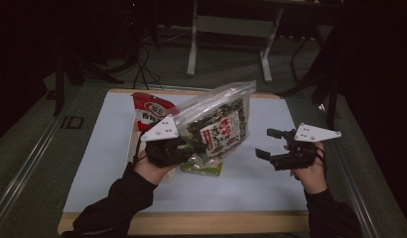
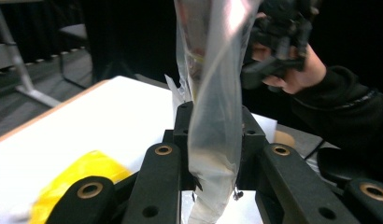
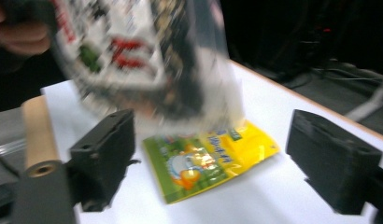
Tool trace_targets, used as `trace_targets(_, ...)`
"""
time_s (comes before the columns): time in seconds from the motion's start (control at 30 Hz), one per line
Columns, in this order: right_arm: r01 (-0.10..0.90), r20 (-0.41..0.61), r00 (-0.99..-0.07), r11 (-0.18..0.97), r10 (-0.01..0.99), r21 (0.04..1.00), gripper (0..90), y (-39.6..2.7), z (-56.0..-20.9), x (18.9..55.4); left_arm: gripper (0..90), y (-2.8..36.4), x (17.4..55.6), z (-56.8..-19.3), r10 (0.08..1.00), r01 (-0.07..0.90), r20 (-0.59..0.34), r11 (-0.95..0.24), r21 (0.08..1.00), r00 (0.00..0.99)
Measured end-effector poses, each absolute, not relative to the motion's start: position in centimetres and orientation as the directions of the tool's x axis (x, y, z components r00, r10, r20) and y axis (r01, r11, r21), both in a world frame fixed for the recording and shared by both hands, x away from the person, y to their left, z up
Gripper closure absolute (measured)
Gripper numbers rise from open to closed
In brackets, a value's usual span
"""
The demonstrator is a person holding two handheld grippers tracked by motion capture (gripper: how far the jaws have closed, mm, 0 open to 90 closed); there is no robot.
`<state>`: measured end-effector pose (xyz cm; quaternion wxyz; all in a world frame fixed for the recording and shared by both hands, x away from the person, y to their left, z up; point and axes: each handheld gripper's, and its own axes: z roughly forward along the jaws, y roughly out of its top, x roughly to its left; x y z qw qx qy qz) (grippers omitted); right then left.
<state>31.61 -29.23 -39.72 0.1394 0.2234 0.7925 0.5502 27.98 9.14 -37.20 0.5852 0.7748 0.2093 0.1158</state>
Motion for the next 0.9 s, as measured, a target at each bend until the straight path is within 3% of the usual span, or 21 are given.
trace_targets(0.5, 0.182, 0.035, -0.862, 0.245, 0.506, 0.952, 15.3, -29.3, -41.4, 31.7, 77.7, 17.4, 27.0, -36.7, 0.598, 0.222, -0.04, -0.234, 0.947, 0.801)
trace_targets(0.9, 0.202, 0.045, -0.869, 0.27, 0.493, 0.942, 15.3, -28.7, -42.3, 31.9, 77.6, 22.8, 26.8, -38.0, 0.667, 0.308, -0.061, -0.259, 0.915, 0.743)
